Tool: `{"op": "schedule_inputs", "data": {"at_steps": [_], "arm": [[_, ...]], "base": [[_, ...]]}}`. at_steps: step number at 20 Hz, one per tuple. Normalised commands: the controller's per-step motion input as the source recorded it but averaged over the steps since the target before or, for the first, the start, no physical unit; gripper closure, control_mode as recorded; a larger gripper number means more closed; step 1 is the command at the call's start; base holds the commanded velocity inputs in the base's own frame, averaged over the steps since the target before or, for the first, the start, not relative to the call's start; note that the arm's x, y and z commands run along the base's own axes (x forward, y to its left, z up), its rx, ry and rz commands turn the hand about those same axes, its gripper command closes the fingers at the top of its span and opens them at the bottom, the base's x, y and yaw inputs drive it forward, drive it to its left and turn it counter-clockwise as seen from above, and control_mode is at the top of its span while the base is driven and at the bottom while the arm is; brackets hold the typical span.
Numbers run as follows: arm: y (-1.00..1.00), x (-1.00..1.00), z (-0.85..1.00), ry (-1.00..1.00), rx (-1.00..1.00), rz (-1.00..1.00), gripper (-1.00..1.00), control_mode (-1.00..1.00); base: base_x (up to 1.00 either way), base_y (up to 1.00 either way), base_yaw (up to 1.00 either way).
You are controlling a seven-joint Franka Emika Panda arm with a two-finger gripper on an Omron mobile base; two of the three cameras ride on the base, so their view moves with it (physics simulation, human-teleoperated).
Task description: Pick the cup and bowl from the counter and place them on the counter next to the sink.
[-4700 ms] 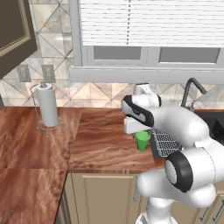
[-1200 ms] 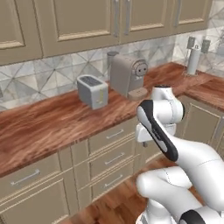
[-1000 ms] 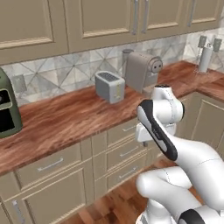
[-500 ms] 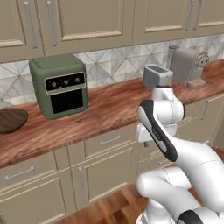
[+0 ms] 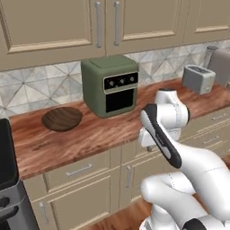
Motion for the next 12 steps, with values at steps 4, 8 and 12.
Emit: {"op": "schedule_inputs", "data": {"at_steps": [4, 8, 12], "arm": [[0.00, 0.00, 0.00, 0.00, 0.00, 0.00, -1.00, 1.00], [0.00, 0.00, 0.00, 0.00, 0.00, 0.00, -1.00, 1.00], [0.00, 0.00, 0.00, 0.00, 0.00, 0.00, -1.00, 1.00]], "base": [[0.71, 1.00, 0.00], [0.84, 0.53, 0.17], [0.59, 0.27, 0.21]]}}
